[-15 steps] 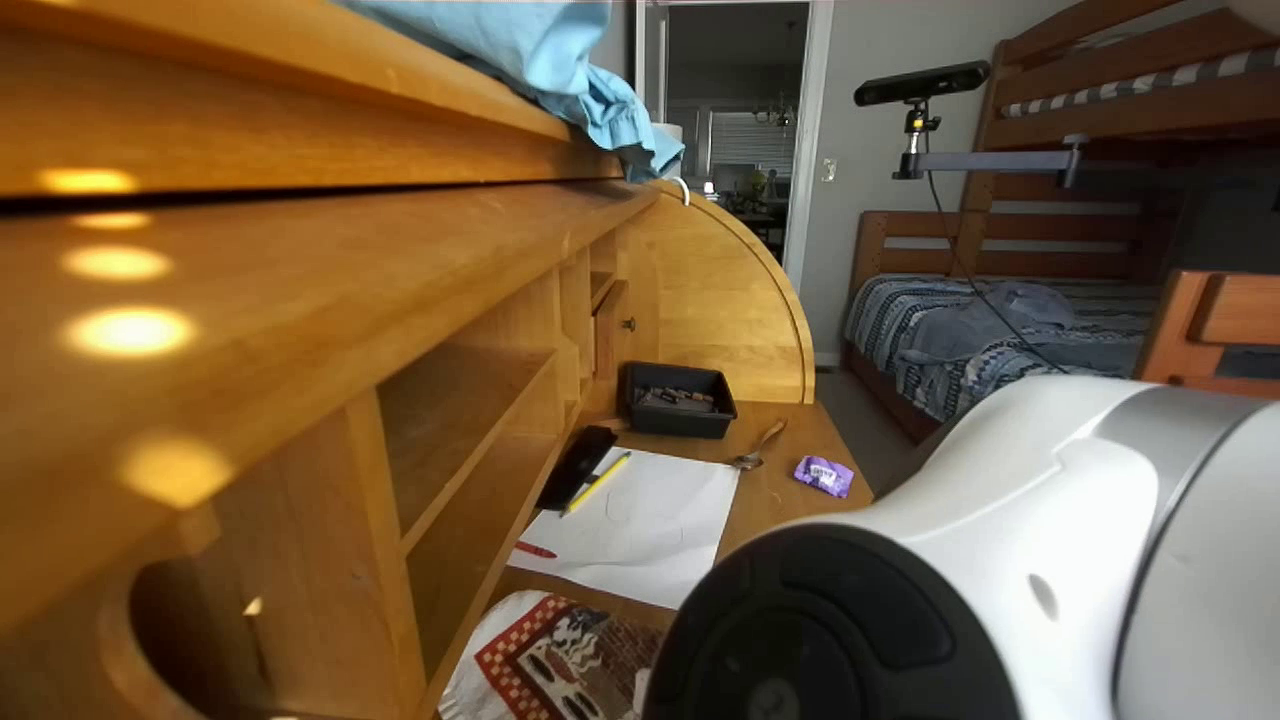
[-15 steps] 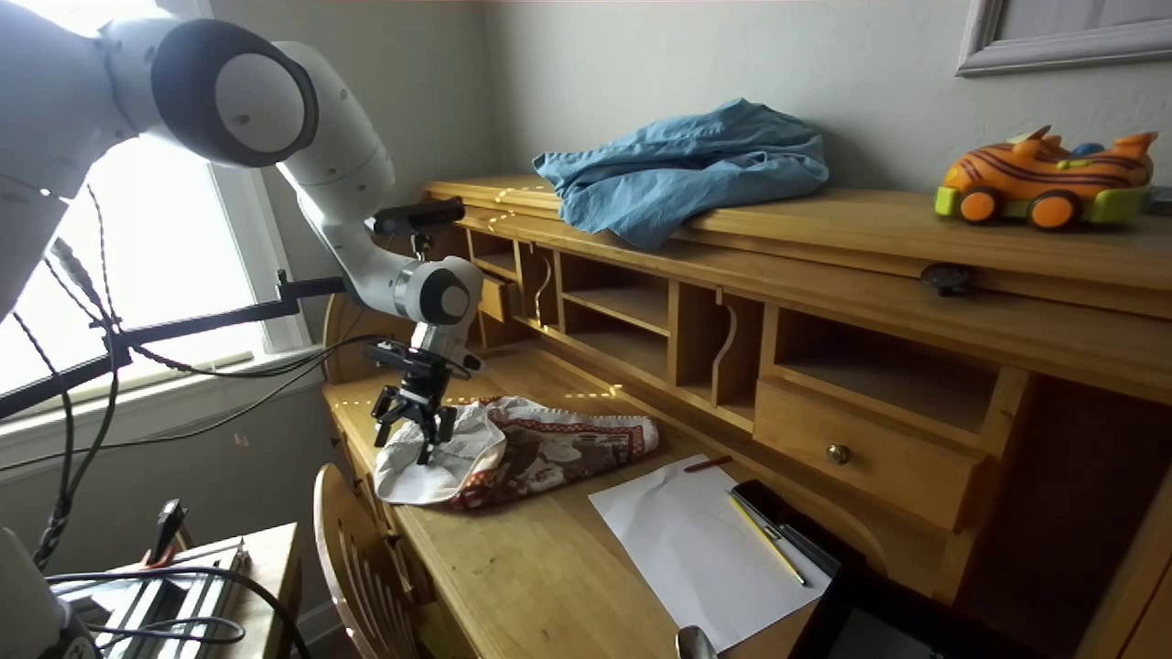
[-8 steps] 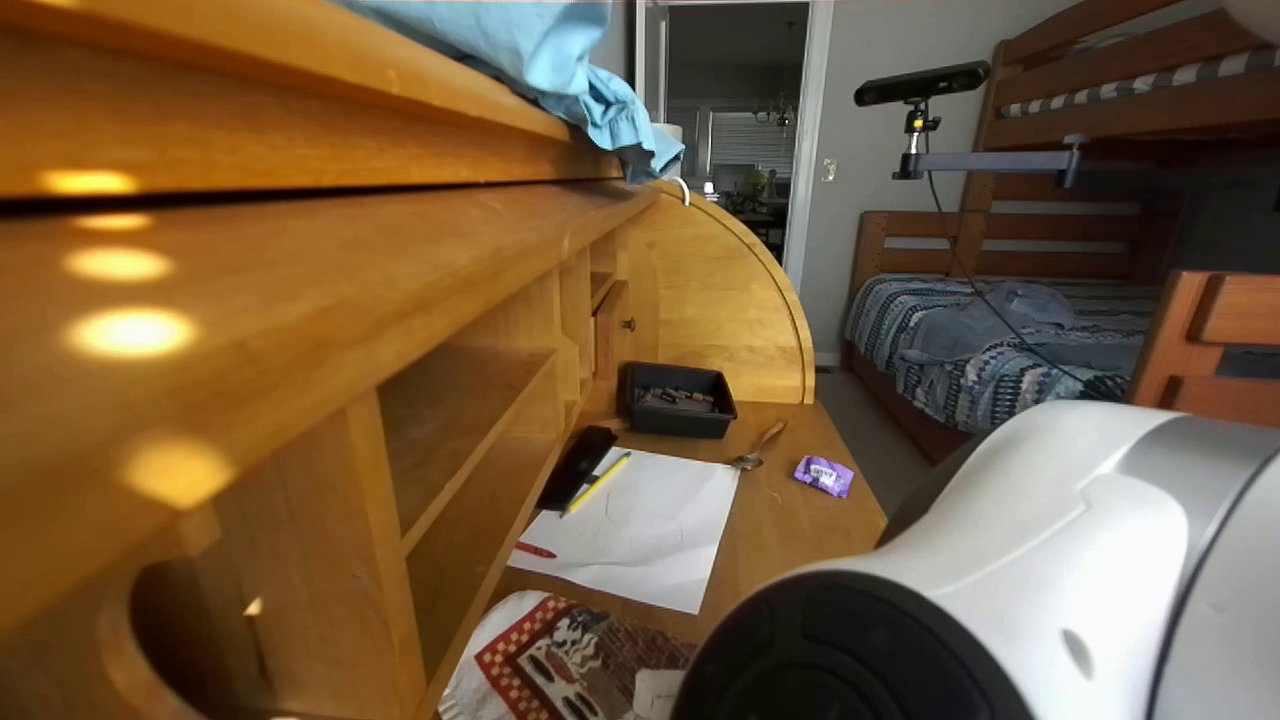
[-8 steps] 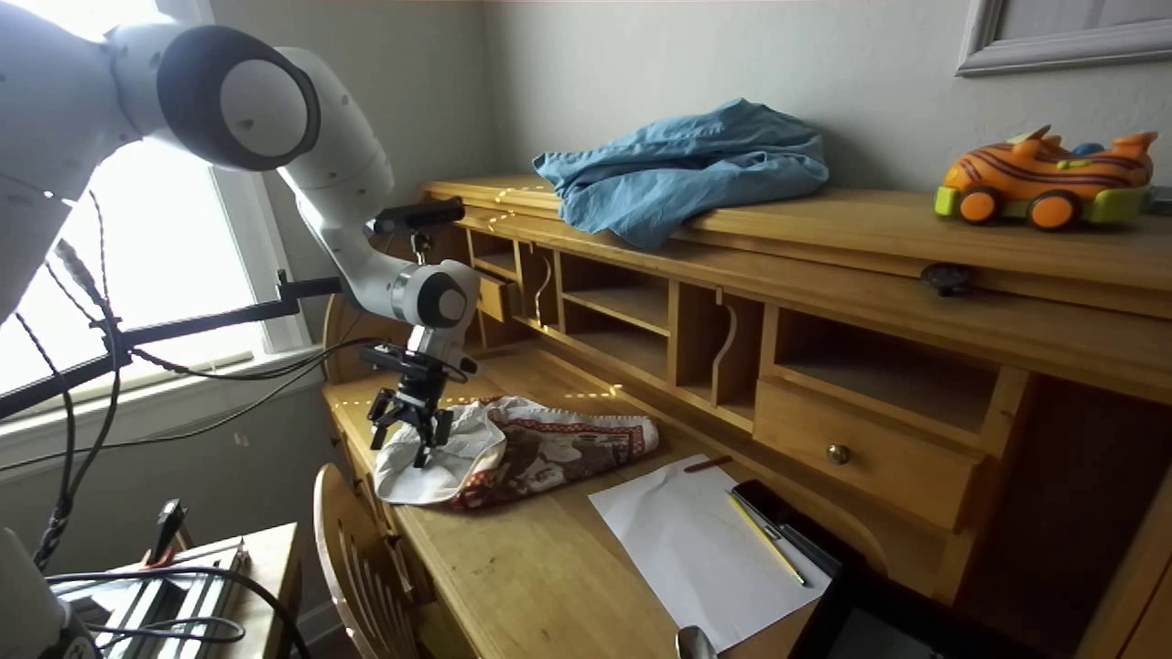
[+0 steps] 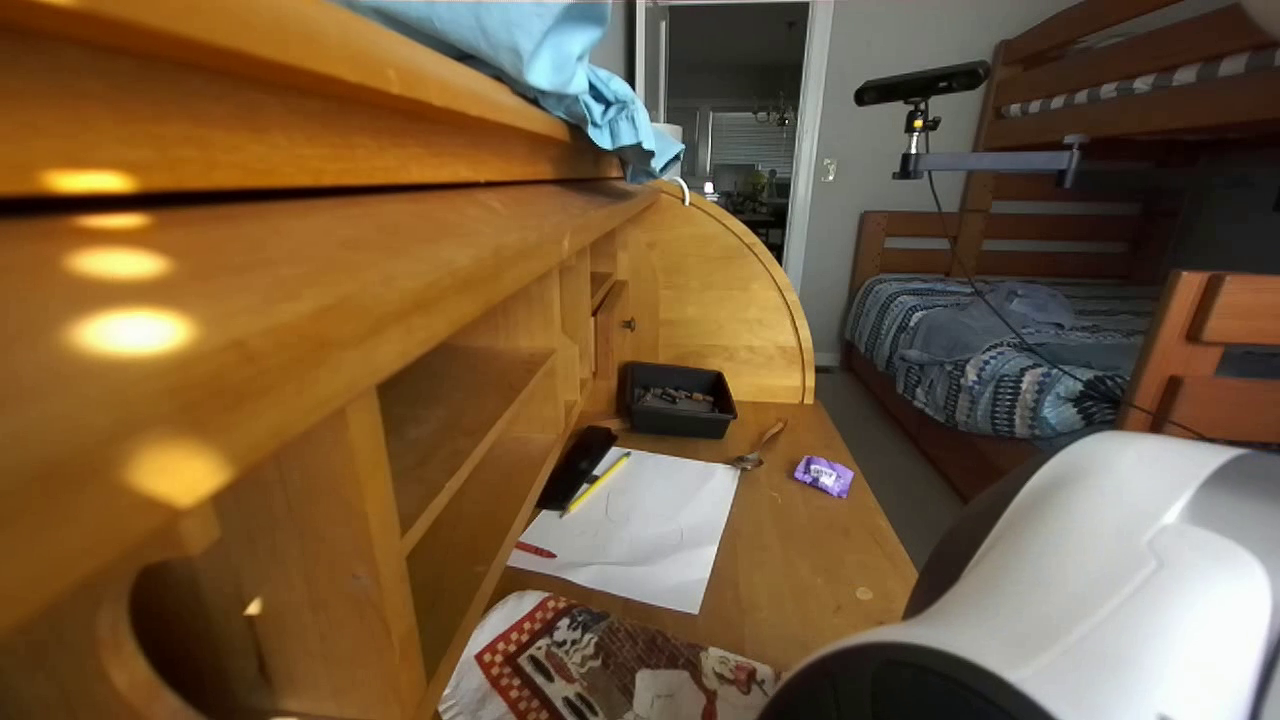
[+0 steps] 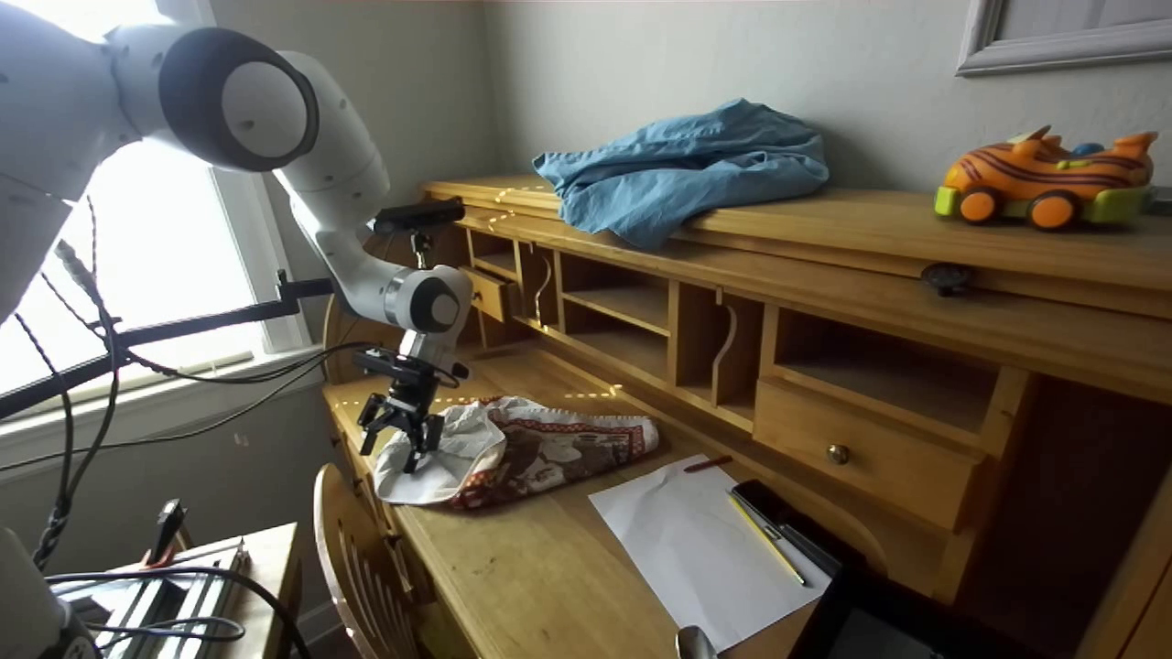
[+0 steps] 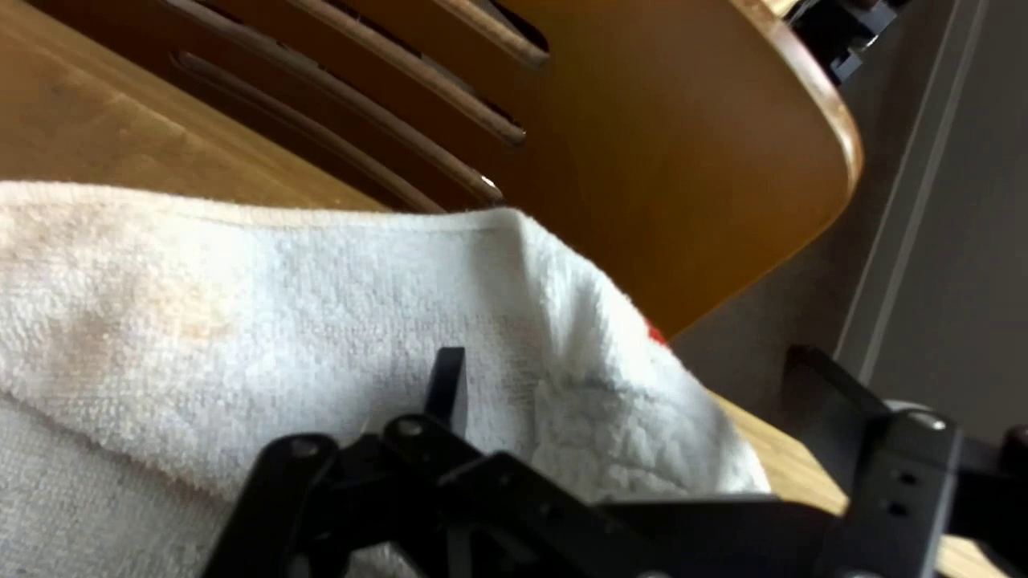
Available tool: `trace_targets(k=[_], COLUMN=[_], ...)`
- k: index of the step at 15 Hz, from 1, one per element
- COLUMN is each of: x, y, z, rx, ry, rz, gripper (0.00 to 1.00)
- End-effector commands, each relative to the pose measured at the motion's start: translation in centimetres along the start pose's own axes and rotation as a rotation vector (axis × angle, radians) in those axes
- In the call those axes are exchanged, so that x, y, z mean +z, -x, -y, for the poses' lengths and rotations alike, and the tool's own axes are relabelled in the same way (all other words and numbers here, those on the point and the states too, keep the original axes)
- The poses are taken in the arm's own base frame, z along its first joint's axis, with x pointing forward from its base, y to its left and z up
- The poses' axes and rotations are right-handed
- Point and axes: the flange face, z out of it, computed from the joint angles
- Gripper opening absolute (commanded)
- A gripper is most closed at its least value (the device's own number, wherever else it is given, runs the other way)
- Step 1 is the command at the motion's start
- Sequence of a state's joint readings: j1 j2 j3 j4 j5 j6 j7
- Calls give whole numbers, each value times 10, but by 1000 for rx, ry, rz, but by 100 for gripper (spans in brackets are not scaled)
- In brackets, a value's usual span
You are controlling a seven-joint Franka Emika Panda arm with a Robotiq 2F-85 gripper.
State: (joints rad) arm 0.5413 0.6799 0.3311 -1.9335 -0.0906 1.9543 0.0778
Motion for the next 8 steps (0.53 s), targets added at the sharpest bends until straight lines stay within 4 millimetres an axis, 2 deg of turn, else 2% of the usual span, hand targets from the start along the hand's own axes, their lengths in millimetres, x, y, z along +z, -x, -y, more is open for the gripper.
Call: trace_targets(k=[1,2,4,8], x=[12,13,13,12], y=[2,2,2,3], z=[3,3,2,1], rx=[25,30,39,52], ry=[-12,-13,-14,-17], rz=[31,33,35,34], gripper=[95,74,68,38])
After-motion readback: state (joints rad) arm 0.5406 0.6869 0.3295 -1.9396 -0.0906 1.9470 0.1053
